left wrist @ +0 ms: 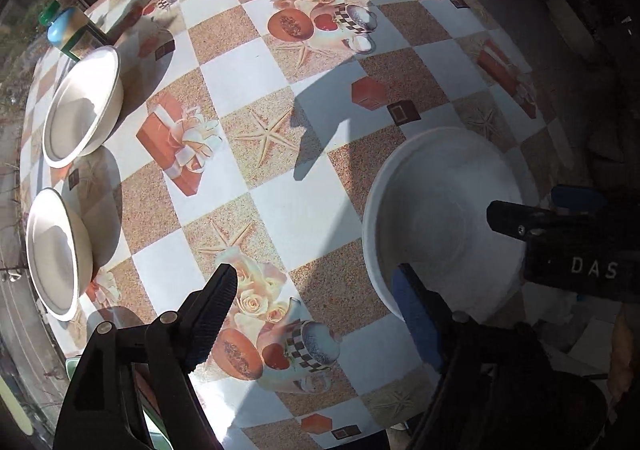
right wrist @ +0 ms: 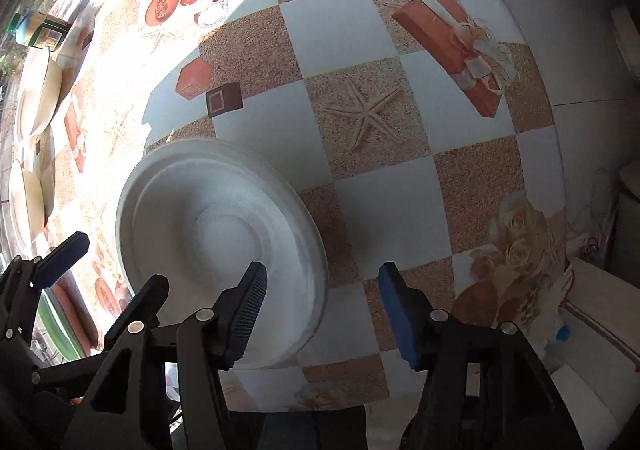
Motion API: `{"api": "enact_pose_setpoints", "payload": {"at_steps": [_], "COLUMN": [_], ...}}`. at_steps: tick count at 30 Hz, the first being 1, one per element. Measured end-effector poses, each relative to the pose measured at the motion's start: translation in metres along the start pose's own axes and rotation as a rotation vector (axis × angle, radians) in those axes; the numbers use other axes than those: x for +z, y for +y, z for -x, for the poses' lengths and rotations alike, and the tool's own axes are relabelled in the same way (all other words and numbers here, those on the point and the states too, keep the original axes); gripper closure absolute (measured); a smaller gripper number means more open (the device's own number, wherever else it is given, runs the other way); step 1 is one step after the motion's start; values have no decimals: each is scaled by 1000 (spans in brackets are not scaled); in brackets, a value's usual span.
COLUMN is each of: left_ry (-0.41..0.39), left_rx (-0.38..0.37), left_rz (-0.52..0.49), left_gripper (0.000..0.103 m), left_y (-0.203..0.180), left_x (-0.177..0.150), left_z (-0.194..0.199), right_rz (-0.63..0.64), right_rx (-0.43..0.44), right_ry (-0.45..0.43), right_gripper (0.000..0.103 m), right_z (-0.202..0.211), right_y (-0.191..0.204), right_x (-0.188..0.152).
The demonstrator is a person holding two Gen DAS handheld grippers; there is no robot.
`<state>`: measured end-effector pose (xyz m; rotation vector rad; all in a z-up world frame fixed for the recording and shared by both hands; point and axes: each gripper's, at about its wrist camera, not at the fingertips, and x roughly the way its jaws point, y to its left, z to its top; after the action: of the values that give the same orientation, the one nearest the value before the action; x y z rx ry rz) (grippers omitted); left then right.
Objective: Organize plates and bowls
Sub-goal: 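Lower the white bowl onto the table and open the right gripper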
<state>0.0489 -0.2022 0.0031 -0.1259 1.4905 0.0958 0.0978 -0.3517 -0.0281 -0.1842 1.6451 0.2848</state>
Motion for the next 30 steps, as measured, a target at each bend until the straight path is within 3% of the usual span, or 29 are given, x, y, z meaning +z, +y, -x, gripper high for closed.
{"api": "enact_pose_setpoints", "payload": {"at_steps": [11, 30], "left_ry": [-12, -83], "left_rx": [-12, 7], "left_rz": [169, 287], "left_gripper": [20, 20], "left_y": [66, 115], "left_x": [-44, -60], "left_z": [19, 44], "right_rz": [1, 162], "right_rx": [-28, 12], "right_ry": [-85, -114], "right_gripper": [16, 16], "right_z": [38, 56], "right_y": [21, 119], "right_x": [9, 11]}}
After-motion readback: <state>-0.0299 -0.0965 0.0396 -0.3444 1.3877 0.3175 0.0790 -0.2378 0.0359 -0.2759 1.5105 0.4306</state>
